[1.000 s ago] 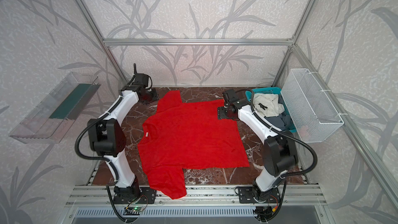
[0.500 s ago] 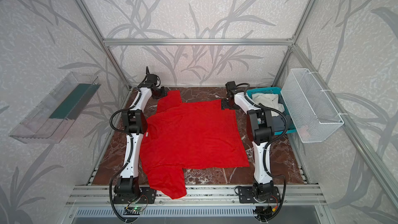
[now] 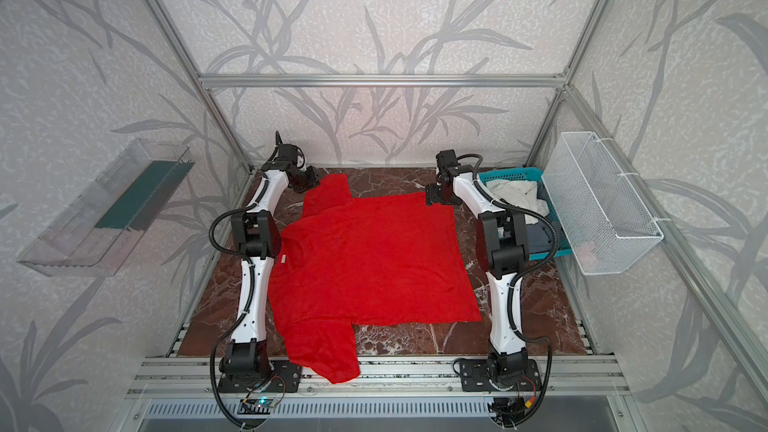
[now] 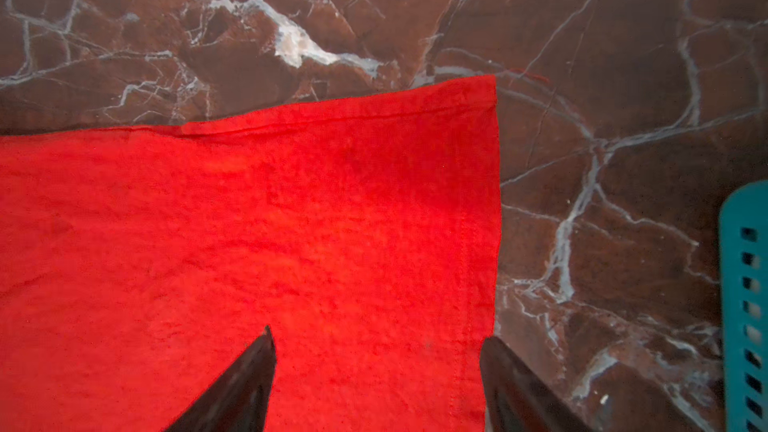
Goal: Fold and stack the t-shirts
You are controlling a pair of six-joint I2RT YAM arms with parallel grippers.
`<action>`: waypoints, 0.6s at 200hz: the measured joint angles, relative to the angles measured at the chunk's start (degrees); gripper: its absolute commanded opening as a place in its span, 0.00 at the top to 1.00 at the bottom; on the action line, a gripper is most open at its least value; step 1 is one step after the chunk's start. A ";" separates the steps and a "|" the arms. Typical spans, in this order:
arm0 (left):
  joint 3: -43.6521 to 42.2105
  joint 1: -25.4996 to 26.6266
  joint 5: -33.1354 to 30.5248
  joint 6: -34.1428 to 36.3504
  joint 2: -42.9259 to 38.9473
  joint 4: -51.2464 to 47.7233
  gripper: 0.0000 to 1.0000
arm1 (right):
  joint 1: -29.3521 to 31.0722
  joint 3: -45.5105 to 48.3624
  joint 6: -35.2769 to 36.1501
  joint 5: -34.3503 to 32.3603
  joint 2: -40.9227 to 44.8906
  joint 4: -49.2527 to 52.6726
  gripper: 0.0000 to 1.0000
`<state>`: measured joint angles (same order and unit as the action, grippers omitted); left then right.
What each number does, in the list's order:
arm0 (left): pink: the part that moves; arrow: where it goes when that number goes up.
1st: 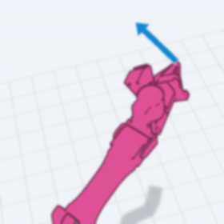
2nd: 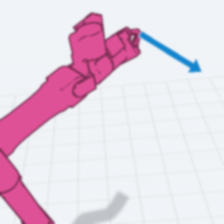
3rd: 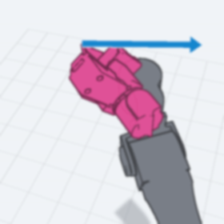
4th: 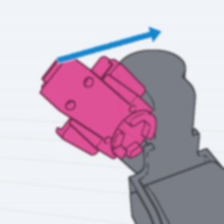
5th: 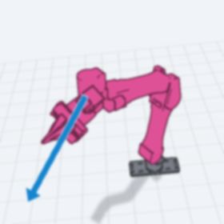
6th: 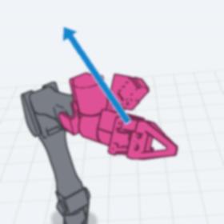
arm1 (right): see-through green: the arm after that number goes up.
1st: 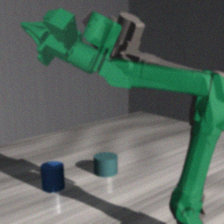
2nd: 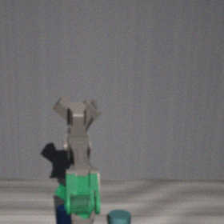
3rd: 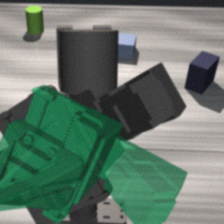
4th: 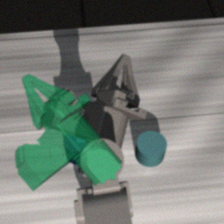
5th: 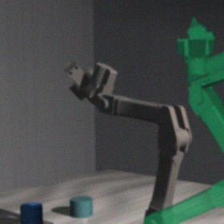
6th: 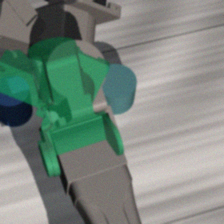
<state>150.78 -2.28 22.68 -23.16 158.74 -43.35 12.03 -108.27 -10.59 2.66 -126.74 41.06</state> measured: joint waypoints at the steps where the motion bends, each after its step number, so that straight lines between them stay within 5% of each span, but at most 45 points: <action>1: -0.09 0.02 0.00 0.00 0.00 0.09 1.00 | -0.02 0.00 0.00 0.00 0.00 0.02 0.22; 67: -13.70 3.06 -2.78 1.92 -9.07 1.40 1.00 | -0.74 5.14 -0.50 1.05 3.15 0.76 0.22; 120: -28.00 14.47 -21.94 6.82 -24.02 0.42 1.00 | -0.85 9.88 -1.55 2.08 7.23 0.02 0.22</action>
<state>122.78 12.19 0.73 -16.34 134.72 -42.94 11.18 -98.39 -12.14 4.73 -119.50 41.08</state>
